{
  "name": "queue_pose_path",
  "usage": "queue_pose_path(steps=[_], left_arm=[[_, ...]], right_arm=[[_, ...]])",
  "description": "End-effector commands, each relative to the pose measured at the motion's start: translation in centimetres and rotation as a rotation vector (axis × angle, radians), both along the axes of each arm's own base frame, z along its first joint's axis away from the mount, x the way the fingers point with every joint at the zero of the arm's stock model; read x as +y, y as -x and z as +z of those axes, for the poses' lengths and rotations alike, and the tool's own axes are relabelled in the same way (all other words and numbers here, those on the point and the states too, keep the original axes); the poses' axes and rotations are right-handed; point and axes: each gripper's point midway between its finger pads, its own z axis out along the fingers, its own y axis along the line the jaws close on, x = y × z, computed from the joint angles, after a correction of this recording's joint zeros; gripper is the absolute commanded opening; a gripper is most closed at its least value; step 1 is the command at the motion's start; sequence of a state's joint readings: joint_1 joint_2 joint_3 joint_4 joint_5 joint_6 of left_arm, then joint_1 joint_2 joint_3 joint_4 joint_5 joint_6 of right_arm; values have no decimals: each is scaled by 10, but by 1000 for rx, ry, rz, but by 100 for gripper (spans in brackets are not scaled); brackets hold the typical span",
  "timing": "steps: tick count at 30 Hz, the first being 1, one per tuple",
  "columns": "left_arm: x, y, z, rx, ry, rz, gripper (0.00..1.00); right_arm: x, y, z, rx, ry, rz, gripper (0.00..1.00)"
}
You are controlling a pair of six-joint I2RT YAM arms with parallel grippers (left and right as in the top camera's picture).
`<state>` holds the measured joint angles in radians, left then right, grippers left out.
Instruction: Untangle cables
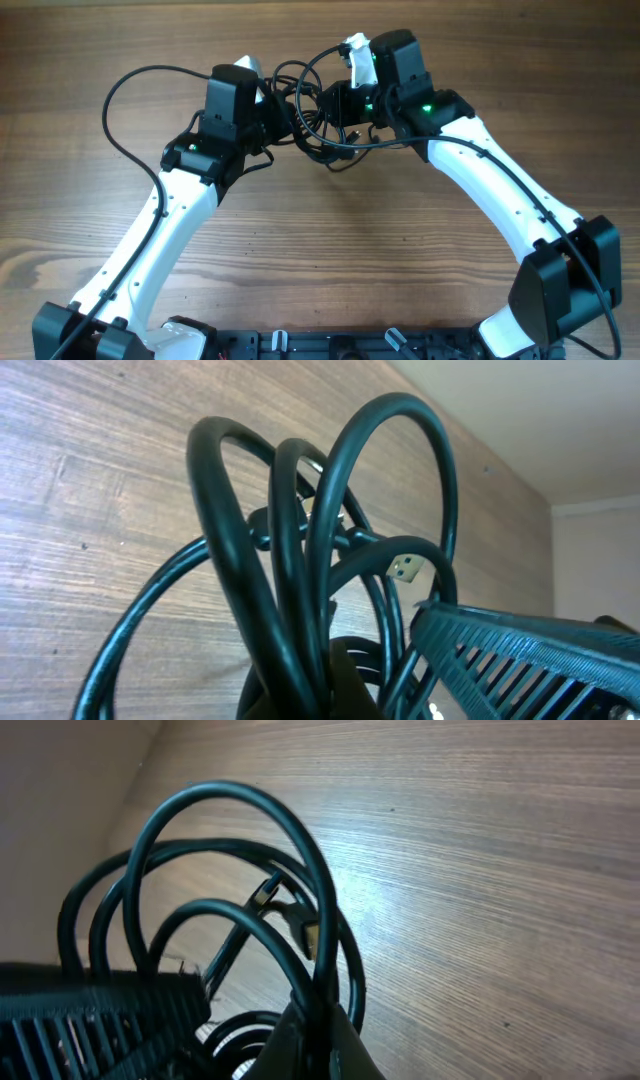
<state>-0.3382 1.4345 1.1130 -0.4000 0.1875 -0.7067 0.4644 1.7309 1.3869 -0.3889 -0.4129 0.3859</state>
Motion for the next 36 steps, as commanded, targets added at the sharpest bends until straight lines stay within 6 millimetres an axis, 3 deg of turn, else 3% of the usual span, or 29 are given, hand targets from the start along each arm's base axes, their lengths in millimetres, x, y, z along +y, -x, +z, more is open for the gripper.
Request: queue_pose_path(steps=[1, 7, 10, 11, 14, 23, 31, 36], left_arm=[[8, -1, -5, 25, -25, 38, 4], [21, 3, -15, 57, -87, 87, 4], [25, 3, -17, 59, -103, 101, 4], [26, 3, -17, 57, -110, 104, 4], [27, 3, -17, 60, -113, 106, 4], [30, 10, -24, 96, -131, 106, 4], [30, 15, -29, 114, -154, 76, 4], [20, 18, -27, 105, -137, 5, 4]], right_arm=[[-9, -11, 25, -59, 3, -89, 4], [-30, -6, 84, -156, -71, -138, 4], [-53, -3, 120, -207, -133, -184, 4], [-67, -1, 142, -230, -182, -209, 4], [-86, 5, 168, -250, -264, -209, 4], [-121, 7, 192, -190, -421, -218, 4], [-139, 8, 250, -270, -625, -150, 4], [-139, 1, 244, -301, -595, -150, 5]])
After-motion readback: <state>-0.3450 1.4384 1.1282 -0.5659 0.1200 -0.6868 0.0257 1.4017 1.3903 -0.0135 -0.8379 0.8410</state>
